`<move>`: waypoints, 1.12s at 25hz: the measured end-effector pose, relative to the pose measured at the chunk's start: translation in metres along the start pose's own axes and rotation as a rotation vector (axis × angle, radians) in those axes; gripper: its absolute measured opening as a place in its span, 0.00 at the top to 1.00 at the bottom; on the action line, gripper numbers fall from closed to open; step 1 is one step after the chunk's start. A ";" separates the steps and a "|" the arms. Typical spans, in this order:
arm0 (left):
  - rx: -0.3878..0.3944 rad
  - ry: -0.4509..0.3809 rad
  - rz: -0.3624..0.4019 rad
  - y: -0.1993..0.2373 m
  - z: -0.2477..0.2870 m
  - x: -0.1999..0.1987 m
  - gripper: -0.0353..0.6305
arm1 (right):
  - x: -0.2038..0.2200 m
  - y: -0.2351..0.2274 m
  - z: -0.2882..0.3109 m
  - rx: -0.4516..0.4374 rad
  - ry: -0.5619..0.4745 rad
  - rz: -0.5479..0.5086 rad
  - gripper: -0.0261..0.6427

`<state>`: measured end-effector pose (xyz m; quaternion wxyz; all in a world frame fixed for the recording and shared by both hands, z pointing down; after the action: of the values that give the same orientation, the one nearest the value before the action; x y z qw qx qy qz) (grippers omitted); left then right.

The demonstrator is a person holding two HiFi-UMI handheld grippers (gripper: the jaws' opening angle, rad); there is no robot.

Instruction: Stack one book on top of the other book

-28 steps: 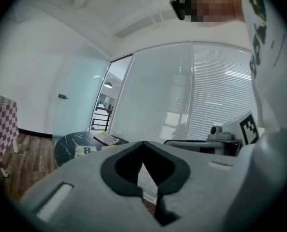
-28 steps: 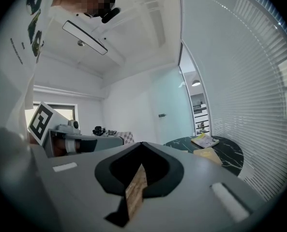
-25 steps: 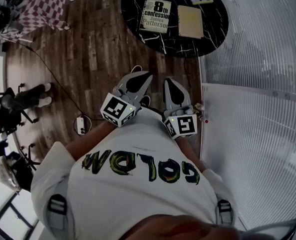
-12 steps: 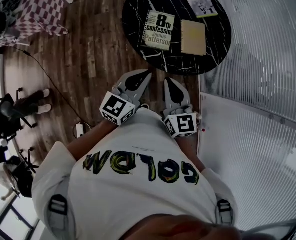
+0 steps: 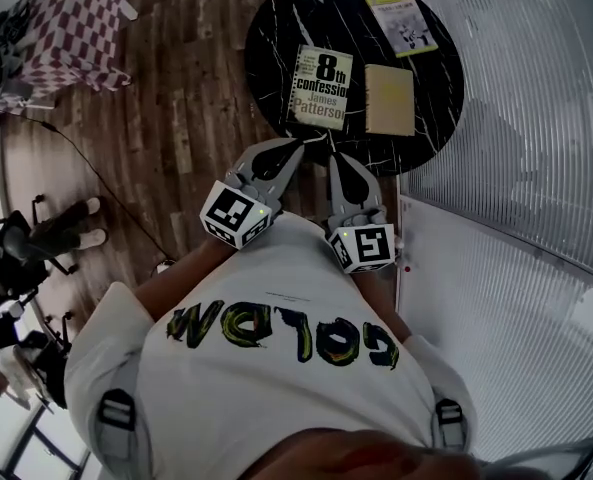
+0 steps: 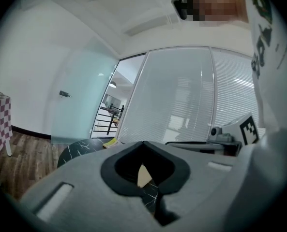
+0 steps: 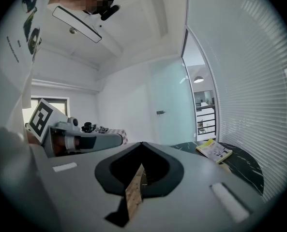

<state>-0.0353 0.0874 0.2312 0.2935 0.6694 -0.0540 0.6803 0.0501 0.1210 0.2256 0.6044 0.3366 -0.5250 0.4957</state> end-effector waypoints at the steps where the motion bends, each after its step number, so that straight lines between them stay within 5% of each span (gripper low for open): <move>1: 0.001 0.001 -0.002 0.005 0.001 -0.001 0.94 | -0.001 0.000 0.005 0.001 0.001 -0.002 0.96; 11: -0.001 0.013 -0.028 0.040 0.002 -0.006 0.94 | -0.002 0.008 0.039 -0.002 0.027 -0.006 0.96; 28: -0.047 0.031 -0.047 0.025 0.016 0.003 0.94 | 0.005 -0.020 0.030 -0.012 0.066 0.023 0.96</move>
<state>-0.0328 0.0598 0.2433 0.3260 0.6527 -0.0497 0.6821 0.0600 0.0892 0.2398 0.6176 0.3102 -0.5117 0.5104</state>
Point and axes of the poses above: the fingertips, and each gripper's own axes: z forward along the fingers, y to its left, x out of its underside, the point moved 3 cm from there along -z, backward along the fingers, and after that the axes turned 2 degrees about x, right-handed, at the moved point
